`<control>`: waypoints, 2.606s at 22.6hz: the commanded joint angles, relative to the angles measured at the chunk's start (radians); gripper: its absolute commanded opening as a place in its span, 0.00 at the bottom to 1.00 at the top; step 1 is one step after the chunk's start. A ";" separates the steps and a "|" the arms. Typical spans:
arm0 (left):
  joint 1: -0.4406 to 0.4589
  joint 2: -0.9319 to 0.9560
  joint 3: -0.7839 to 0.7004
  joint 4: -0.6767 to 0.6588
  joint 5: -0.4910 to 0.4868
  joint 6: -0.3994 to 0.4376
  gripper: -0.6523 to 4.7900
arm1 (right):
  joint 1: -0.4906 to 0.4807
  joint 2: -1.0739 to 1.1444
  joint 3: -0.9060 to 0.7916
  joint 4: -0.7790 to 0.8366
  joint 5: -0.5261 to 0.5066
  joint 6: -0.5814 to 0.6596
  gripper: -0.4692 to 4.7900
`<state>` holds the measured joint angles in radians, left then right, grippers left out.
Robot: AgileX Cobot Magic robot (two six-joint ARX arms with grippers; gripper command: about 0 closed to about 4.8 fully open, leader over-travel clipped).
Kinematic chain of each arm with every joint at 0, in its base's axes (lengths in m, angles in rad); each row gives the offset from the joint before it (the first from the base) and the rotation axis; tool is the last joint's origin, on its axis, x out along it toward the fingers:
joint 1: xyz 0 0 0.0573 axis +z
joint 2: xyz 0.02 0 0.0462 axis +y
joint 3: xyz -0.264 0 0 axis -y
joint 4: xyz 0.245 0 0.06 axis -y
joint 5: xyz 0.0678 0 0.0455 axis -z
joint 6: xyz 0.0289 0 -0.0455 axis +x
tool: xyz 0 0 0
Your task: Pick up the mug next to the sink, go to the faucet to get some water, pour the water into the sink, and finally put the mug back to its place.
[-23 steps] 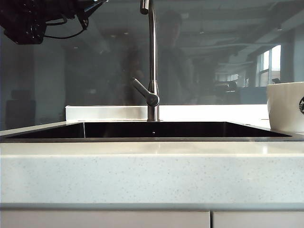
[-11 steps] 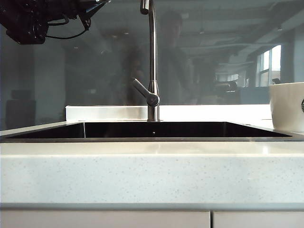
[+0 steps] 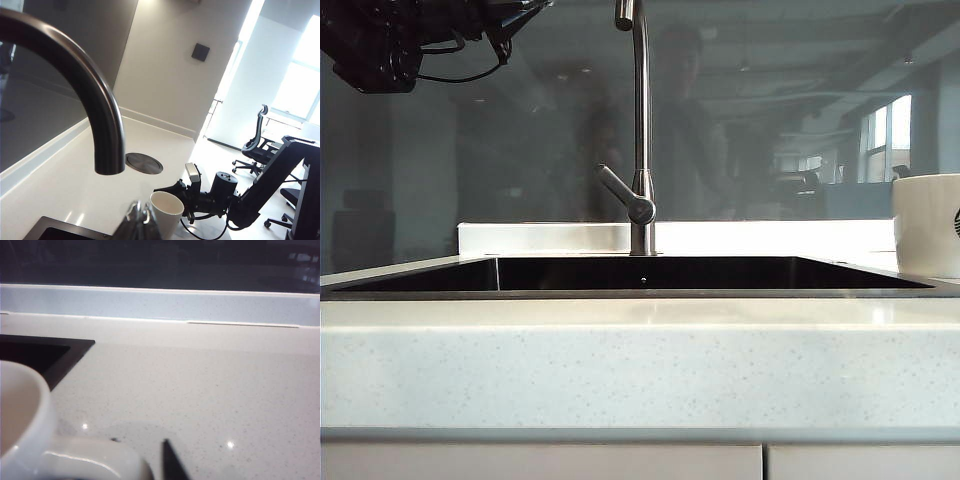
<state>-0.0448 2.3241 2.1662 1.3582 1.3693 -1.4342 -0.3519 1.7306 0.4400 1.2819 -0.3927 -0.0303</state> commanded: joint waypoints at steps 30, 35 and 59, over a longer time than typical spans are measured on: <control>-0.004 -0.007 0.003 0.090 0.075 -0.047 0.11 | -0.039 -0.591 -0.327 0.018 -0.011 0.252 0.08; -0.004 -0.006 0.003 0.087 0.075 -0.040 0.11 | -0.039 -0.675 -0.327 0.024 -0.032 0.267 0.09; -0.023 -0.168 0.003 -0.350 0.208 0.278 0.11 | -0.040 -0.675 -0.327 -0.030 -0.029 0.266 0.09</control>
<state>-0.0624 2.1998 2.1624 1.1007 1.5818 -1.3380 -0.3920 1.0588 0.1112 1.2358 -0.4232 0.2314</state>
